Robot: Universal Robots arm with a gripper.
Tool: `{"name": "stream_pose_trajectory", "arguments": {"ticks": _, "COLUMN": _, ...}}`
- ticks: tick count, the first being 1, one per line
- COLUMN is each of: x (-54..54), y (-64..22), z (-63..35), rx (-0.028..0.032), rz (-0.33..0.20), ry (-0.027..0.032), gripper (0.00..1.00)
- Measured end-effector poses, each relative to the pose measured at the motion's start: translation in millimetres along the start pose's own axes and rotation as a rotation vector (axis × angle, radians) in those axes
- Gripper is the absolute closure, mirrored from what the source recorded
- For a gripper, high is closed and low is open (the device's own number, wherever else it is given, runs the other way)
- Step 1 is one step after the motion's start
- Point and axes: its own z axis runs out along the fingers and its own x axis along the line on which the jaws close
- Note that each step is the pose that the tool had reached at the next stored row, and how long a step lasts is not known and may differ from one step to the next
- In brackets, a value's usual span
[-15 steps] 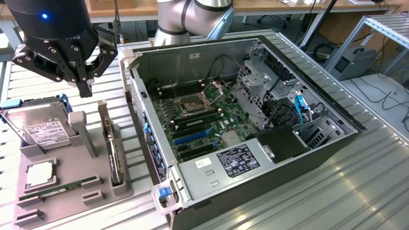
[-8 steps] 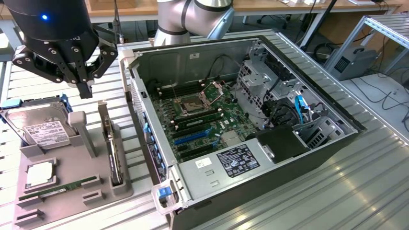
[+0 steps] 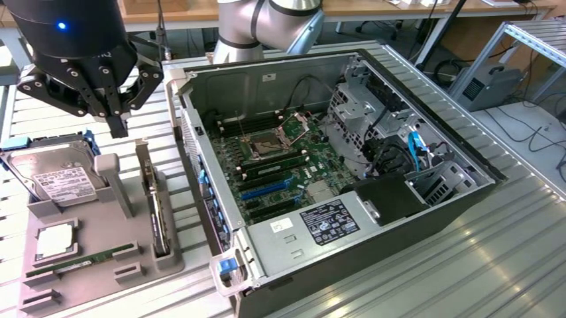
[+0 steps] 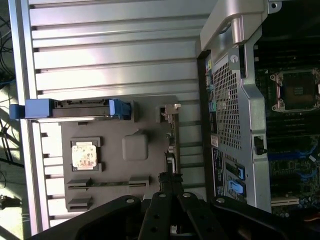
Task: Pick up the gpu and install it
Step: 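Reach for the gpu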
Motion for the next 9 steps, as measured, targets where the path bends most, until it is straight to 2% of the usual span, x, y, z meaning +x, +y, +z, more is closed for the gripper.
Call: {"name": "stream_pose_trajectory", "arguments": {"ticks": 9, "x": -0.3, "y": -3.6, "z": -0.1, "rx": 0.0000, "rz": 0.000, "ry": 0.0000, "gripper": 0.89}}
